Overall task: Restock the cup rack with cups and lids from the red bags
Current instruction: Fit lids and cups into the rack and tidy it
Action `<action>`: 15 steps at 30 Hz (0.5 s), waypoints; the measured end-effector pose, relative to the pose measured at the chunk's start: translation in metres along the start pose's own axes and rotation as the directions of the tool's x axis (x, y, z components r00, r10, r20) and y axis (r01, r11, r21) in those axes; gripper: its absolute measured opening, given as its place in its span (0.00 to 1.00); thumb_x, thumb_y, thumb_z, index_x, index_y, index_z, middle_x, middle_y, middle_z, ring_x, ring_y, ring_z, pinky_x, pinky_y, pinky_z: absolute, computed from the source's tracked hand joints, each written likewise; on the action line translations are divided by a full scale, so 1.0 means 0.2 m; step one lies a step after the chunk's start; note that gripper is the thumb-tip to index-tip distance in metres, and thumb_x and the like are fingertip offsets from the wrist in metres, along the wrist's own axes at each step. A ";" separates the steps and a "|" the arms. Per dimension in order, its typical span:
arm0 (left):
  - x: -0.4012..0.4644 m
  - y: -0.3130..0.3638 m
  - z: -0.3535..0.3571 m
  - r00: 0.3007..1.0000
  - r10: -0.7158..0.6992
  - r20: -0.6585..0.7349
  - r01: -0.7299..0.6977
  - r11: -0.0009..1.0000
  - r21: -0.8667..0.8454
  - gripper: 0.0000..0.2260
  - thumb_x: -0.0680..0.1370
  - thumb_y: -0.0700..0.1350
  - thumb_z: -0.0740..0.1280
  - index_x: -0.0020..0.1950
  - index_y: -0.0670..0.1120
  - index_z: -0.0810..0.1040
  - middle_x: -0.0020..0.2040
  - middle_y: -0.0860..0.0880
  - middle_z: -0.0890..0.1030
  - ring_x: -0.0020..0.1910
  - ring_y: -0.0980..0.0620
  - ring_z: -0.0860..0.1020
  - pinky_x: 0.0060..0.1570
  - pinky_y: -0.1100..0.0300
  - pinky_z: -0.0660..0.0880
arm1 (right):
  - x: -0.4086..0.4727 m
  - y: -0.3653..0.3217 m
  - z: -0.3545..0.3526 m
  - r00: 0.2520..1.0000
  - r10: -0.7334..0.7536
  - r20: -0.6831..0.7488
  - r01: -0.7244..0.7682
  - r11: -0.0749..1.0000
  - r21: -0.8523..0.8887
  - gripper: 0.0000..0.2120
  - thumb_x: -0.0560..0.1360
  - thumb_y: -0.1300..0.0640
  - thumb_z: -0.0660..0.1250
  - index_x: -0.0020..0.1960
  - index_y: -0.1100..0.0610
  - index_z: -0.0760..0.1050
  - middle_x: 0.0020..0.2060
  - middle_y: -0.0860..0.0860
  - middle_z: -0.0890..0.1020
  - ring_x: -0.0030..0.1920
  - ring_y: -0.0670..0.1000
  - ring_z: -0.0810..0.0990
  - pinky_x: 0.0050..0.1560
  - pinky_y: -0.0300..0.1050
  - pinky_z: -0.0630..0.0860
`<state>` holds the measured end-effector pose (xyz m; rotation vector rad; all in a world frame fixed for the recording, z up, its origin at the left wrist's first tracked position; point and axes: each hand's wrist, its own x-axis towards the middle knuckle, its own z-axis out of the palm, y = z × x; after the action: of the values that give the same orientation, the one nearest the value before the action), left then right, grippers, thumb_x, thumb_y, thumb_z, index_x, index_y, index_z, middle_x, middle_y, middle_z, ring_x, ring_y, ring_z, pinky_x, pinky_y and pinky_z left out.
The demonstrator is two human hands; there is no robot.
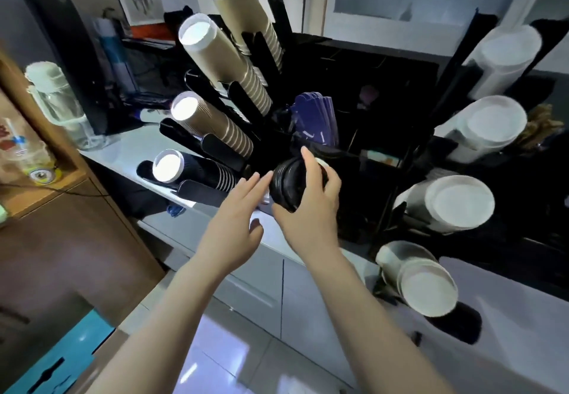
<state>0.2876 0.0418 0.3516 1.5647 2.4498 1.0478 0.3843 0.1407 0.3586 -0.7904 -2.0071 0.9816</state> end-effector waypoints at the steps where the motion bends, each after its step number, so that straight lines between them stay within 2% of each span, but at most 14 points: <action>1: 0.04 -0.03 0.01 1.000 0.016 0.018 -0.016 1.000 0.004 0.37 0.74 0.33 0.60 0.75 0.62 0.52 0.77 0.57 0.56 0.76 0.58 0.50 0.66 0.68 0.52 | 0.02 0.03 0.03 0.999 0.007 -0.034 -0.007 1.000 0.014 0.42 0.67 0.60 0.73 0.72 0.37 0.56 0.69 0.46 0.56 0.70 0.54 0.60 0.70 0.53 0.65; 5: 0.14 -0.13 0.10 0.991 0.087 0.102 -0.083 0.996 -0.038 0.34 0.75 0.34 0.60 0.76 0.60 0.57 0.73 0.63 0.56 0.71 0.72 0.48 0.60 0.80 0.50 | 0.04 0.17 0.10 0.988 0.092 -0.128 -0.091 0.996 0.011 0.40 0.67 0.62 0.71 0.70 0.37 0.58 0.71 0.49 0.55 0.70 0.56 0.62 0.67 0.50 0.67; 6: 0.16 -0.15 0.13 0.987 0.104 0.119 -0.098 0.994 -0.058 0.34 0.75 0.34 0.60 0.76 0.59 0.57 0.73 0.63 0.56 0.70 0.73 0.48 0.60 0.80 0.50 | 0.05 0.21 0.10 0.980 0.102 -0.170 -0.101 0.995 0.016 0.40 0.66 0.62 0.71 0.70 0.37 0.58 0.71 0.49 0.56 0.69 0.56 0.64 0.66 0.48 0.67; 8: 0.19 -0.19 0.19 0.977 0.119 0.175 -0.103 0.990 -0.097 0.33 0.75 0.37 0.61 0.76 0.58 0.57 0.74 0.62 0.55 0.71 0.71 0.49 0.63 0.78 0.51 | 0.04 0.27 0.09 0.956 0.122 -0.266 -0.124 0.992 0.010 0.41 0.65 0.61 0.72 0.71 0.37 0.59 0.70 0.49 0.57 0.68 0.54 0.65 0.64 0.44 0.65; 12: 0.23 -0.32 0.27 0.940 0.181 0.289 -0.149 0.980 -0.129 0.31 0.76 0.39 0.62 0.76 0.57 0.57 0.77 0.59 0.51 0.74 0.65 0.49 0.61 0.82 0.46 | 0.04 0.35 0.05 0.906 0.168 -0.388 -0.191 0.981 -0.020 0.44 0.66 0.60 0.75 0.71 0.34 0.57 0.71 0.47 0.57 0.70 0.52 0.63 0.67 0.46 0.64; 15: 0.31 -0.40 0.30 0.919 0.222 0.326 -0.205 0.975 -0.087 0.32 0.76 0.39 0.62 0.77 0.52 0.54 0.78 0.54 0.50 0.76 0.57 0.48 0.71 0.68 0.47 | 0.05 0.37 0.05 0.843 0.221 -0.489 -0.289 0.955 -0.065 0.44 0.65 0.59 0.75 0.71 0.35 0.57 0.71 0.48 0.58 0.69 0.50 0.65 0.64 0.40 0.63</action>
<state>0.2182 0.1024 0.2786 1.8500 2.0501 0.7798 0.3855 0.1831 0.2961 -1.2692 -1.5701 0.7021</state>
